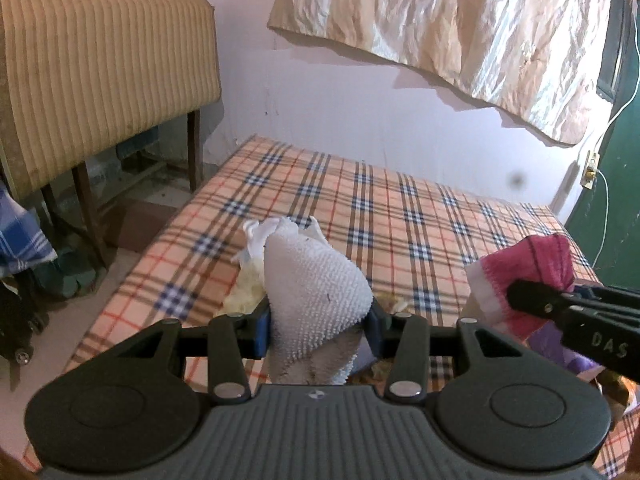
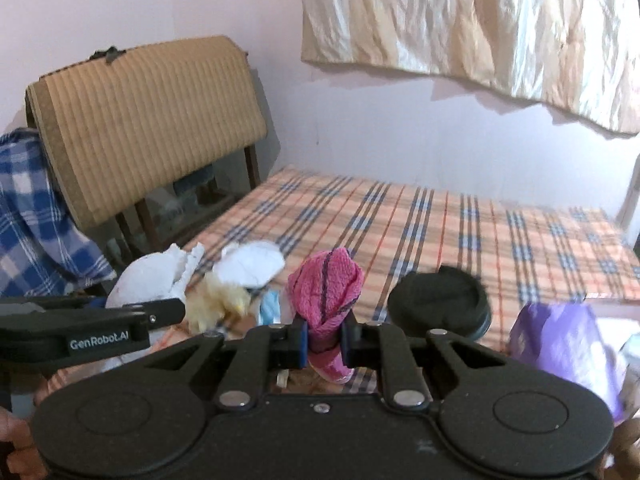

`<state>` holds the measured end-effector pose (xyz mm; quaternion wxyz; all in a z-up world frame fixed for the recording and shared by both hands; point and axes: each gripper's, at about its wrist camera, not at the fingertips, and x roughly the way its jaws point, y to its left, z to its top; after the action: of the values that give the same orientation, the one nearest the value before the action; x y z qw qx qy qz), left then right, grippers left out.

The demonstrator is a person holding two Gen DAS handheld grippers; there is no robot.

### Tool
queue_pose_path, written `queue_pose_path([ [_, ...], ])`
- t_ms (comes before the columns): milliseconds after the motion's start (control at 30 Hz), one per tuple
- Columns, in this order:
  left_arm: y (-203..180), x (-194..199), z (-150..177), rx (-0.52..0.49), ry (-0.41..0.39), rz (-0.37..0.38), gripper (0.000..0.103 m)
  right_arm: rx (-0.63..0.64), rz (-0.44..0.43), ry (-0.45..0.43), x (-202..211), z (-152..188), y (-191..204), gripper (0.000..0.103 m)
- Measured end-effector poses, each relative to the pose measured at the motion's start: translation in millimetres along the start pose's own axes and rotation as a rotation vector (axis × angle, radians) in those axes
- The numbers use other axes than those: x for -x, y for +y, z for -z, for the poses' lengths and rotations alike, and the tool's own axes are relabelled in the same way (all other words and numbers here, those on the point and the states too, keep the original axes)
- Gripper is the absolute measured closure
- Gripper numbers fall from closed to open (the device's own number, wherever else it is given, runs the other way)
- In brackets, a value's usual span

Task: Organize soft objects
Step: 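Carry the white towel and pink cloth over to the tray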

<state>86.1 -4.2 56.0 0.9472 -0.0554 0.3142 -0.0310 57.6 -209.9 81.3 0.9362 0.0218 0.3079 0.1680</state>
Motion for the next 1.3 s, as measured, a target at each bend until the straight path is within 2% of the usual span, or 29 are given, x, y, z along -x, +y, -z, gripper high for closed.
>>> queue_pose_path([
  [233, -11, 1, -17, -0.010, 0.014, 0.000, 0.057, -0.015, 0.017, -0.013, 10, -22, -10, 0.085],
  [533, -27, 4, -28, -0.018, 0.014, 0.033, 0.057, -0.023, 0.036, -0.029, 21, -30, -24, 0.085],
  [1300, -82, -5, -27, -0.070, 0.049, 0.117, 0.057, -0.082, 0.129, -0.059, 44, -33, -81, 0.085],
])
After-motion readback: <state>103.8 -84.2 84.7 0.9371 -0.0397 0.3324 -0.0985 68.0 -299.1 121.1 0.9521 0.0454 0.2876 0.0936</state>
